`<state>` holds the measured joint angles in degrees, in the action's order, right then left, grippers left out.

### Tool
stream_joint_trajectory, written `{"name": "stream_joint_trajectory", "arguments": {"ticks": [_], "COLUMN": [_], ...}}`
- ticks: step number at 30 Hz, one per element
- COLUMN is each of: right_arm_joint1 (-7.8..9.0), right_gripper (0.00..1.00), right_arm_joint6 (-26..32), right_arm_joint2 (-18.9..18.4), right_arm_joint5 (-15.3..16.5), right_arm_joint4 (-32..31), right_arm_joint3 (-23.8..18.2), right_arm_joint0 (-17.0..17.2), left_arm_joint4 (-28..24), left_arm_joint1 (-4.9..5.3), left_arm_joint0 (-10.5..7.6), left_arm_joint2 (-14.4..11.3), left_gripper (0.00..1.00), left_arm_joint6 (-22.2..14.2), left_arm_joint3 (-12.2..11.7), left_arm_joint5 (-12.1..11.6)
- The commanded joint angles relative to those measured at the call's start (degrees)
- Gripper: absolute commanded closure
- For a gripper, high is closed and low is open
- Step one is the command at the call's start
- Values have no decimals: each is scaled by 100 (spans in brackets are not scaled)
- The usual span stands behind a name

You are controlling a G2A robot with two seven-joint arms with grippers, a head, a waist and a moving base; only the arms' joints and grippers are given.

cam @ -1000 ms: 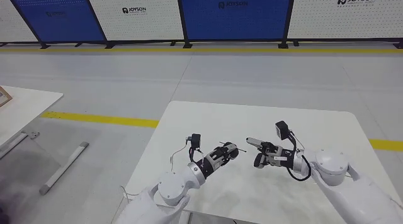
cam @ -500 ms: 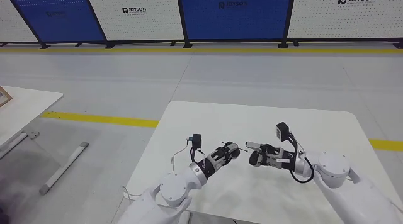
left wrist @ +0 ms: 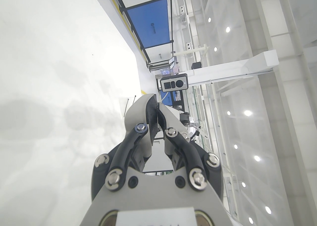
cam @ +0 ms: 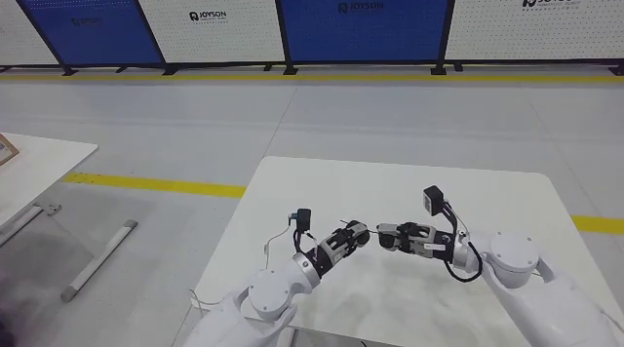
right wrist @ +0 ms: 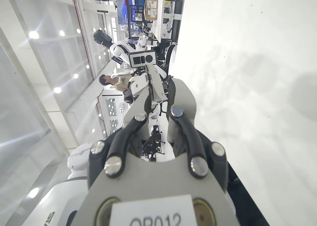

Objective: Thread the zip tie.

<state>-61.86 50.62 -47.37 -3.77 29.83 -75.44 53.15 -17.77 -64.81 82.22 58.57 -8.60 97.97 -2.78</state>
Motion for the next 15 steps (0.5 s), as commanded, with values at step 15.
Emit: {"name": "stream_joint_trajectory", "arguments": {"ticks": [15], "right_arm_joint1": [-64], "right_gripper": [89], "right_arm_joint6": [101], "right_arm_joint2": [-106], "right_arm_joint5": [-11], "right_arm_joint4": [-174], "right_arm_joint3": [-28], "right_arm_joint0": [45], "left_arm_joint4": [70], "left_arm_joint1": [-56], "left_arm_joint0": [-34], "left_arm_joint2": [-23], "left_gripper": [100], "left_arm_joint6": [65], "left_arm_joint3": [-34], "left_arm_joint5": [70]}}
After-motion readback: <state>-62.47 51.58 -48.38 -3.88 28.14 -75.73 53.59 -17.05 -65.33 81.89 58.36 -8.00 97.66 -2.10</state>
